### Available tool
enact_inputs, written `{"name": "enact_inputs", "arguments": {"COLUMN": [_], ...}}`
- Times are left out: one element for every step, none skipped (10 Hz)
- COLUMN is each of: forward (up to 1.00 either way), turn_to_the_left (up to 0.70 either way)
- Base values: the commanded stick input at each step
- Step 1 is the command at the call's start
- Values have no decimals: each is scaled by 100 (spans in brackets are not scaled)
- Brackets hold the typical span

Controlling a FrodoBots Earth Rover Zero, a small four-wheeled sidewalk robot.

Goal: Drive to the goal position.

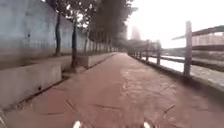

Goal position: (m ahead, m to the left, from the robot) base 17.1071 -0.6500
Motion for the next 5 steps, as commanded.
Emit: {"name": "enact_inputs", "arguments": {"forward": [70, 70, 70, 70, 70], "turn_to_the_left": [0, 0, 0, 0, 0]}}
